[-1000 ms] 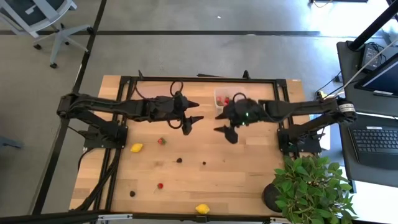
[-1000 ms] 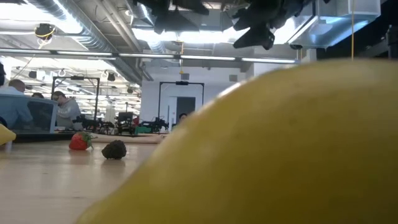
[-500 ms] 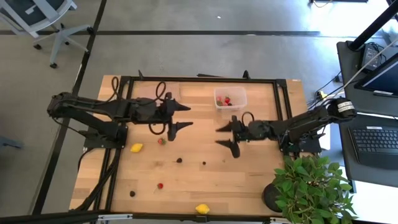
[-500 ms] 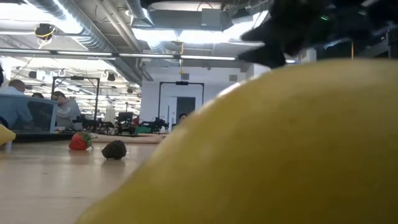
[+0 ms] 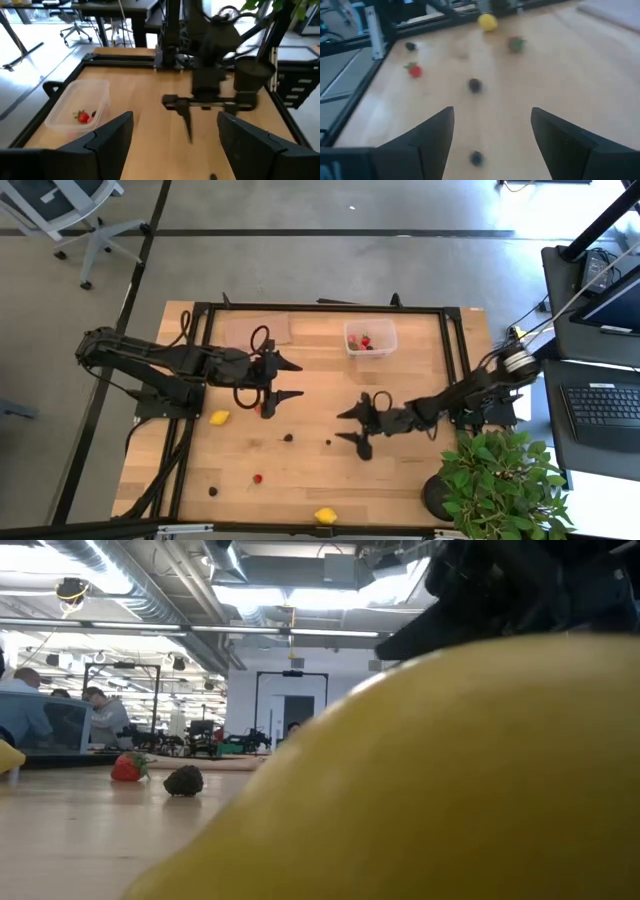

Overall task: Pick and placing Produce into tupperware
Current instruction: Put the blueberry into the transparent bin

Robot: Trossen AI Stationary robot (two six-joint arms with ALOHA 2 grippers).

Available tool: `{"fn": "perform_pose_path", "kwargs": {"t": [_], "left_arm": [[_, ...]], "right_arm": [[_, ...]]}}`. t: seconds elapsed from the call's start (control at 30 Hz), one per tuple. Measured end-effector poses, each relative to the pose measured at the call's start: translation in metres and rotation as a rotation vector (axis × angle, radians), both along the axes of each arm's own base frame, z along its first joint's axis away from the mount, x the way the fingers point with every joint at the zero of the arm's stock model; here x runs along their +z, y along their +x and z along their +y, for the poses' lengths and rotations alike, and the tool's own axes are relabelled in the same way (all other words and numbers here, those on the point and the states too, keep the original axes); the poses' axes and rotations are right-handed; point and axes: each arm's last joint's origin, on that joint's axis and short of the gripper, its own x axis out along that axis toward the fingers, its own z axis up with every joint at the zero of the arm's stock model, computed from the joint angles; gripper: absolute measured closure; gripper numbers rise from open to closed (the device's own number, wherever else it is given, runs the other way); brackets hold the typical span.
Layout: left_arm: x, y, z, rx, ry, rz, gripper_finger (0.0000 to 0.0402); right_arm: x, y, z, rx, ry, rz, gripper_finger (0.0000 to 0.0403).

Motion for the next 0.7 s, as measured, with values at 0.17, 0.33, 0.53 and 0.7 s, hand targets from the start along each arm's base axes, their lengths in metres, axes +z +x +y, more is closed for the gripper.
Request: {"fn": "perform_pose_path", "kwargs": {"t": [0.17, 0.33, 0.53, 0.7], "left_arm": [[-0.003, -0.002, -0.003, -0.014, 0.006, 0.036, 0.0126], [-0.005, -0.003, -0.007, -0.032, 0.011, 0.057, 0.0122], [-0.007, -0.004, -0.01, -0.042, 0.013, 0.075, 0.0125], [-0.007, -0.004, -0.01, -0.04, 0.009, 0.074, 0.0125]], "right_arm": [[-0.025, 0.027, 0.021, 0.014, 0.0, 0.056, 0.0138], [-0.055, 0.039, 0.033, -0.049, 0.019, 0.11, 0.0138], [-0.077, 0.034, 0.045, -0.103, 0.008, 0.139, 0.0138], [-0.085, 0.034, 0.05, -0.123, -0.056, 0.138, 0.0138]]}}
